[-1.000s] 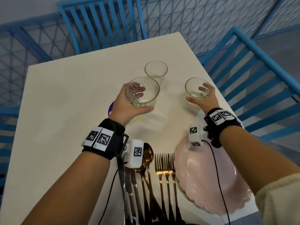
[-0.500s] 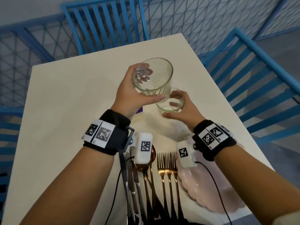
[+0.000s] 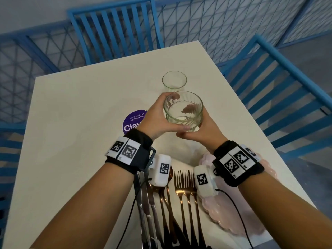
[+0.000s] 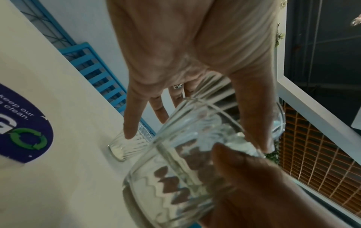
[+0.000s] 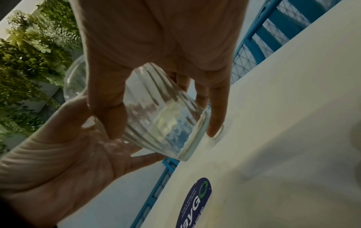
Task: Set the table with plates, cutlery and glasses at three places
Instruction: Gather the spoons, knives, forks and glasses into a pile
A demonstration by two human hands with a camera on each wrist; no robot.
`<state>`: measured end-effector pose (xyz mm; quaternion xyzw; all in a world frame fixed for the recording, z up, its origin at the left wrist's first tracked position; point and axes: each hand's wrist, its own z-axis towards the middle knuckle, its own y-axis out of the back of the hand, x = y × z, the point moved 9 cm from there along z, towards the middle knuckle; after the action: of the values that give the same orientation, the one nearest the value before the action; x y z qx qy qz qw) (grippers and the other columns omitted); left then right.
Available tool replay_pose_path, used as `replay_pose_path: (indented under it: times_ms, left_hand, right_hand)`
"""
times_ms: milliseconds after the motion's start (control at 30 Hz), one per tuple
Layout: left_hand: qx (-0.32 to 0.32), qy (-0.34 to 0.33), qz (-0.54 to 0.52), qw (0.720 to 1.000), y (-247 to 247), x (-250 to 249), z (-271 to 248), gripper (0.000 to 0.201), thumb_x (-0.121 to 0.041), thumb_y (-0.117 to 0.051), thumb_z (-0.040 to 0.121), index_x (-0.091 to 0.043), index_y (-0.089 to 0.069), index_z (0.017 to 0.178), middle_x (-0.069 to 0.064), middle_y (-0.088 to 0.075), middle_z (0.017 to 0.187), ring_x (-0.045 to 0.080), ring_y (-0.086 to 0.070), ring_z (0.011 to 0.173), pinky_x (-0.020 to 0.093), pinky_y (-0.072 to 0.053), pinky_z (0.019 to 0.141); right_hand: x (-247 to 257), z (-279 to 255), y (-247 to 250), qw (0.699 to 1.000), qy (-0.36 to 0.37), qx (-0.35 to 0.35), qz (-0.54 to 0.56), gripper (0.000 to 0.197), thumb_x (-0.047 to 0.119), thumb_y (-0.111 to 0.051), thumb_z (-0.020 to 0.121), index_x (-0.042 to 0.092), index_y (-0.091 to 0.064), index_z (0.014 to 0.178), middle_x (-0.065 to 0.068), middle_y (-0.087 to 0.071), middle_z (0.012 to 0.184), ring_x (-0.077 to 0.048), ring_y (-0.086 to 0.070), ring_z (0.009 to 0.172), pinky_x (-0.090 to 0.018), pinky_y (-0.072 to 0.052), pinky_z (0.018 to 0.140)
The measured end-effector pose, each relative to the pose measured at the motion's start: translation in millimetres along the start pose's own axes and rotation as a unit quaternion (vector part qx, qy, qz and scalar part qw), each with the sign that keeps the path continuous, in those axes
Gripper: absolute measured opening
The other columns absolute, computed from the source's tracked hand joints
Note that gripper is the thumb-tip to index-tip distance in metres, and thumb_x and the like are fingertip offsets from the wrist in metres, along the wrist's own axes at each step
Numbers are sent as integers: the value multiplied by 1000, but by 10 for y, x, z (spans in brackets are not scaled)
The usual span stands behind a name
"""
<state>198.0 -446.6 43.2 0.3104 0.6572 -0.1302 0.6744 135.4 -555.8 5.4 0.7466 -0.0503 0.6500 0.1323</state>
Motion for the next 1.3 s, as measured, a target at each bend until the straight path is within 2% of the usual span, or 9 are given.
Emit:
replay_pose_path:
  times_ms: [100,200,333,433,567,700,800,1033,1300]
  left_hand:
    - [49,24,9,998,-72,74,55,87,-36,-83,41,-29,-47,120,-15,-56,118,8,-51,119,37,-41,109]
    - [83,42,-30,995,-29,90,165,87,-38,-85,44,-26,-47,122,-7,-53,125,11,-50,119,35,-42,107]
    - [-59,139,-100,983,400,290,513,61,-21,-72,79,-18,-41,132,-4,-50,123,13,-51,114,43,-42,97]
    - [-116,159,-3,980,629,478,824,74,-14,-76,76,-12,-35,137,5,-49,133,22,-46,127,39,-43,98]
    - [-89,166,100,977,526,702,1168,92,-15,-80,70,-7,-24,142,11,-39,145,24,-39,134,35,-36,110]
    - [-57,175,114,976,333,923,1393,113,-19,-84,65,-8,-9,148,9,-32,151,22,-33,139,34,-29,115]
    - [-69,159,114,978,270,969,1509,118,-19,-85,64,-8,-3,148,9,-31,152,20,-33,139,28,-26,115]
    - [-127,110,101,981,263,905,1606,102,-17,-87,61,-8,-26,142,7,-49,138,17,-45,129,17,-32,101]
    - [-152,62,68,984,535,606,1333,80,-9,-87,58,-1,-43,124,2,-52,109,11,-51,101,9,-41,80]
  right_hand:
    - [-5,26,59,1000,5,-10,3,87,25,-84,46,11,-45,122,6,-57,110,-8,-57,104,-25,-50,93]
    - [-80,65,151,1000,2,-10,-3,79,9,-87,54,14,-43,120,4,-55,112,-12,-55,108,-32,-46,102]
    - [-184,97,219,1000,-2,-5,1,76,10,-85,54,17,-43,117,8,-55,110,-11,-55,108,-32,-43,104]
    - [-232,117,248,1000,-7,-8,5,77,16,-83,51,19,-44,117,9,-55,111,-11,-55,110,-30,-44,102]
    - [-308,151,316,1000,-17,-14,16,76,5,-85,56,18,-44,118,9,-56,112,-3,-56,106,-26,-44,99]
    - [-375,192,393,999,-25,-15,16,78,-1,-85,59,17,-43,122,10,-56,114,12,-57,99,-22,-45,97]
    - [-405,206,415,999,-29,-12,16,77,1,-86,57,22,-44,118,12,-56,112,11,-57,99,-22,-46,97]
    - [-443,177,367,999,-36,-13,20,78,14,-81,51,18,-44,119,12,-56,111,12,-56,98,-18,-46,96]
    - [-335,72,260,999,-36,4,-3,73,17,-82,50,33,-44,111,14,-56,112,12,-56,100,-17,-45,96]
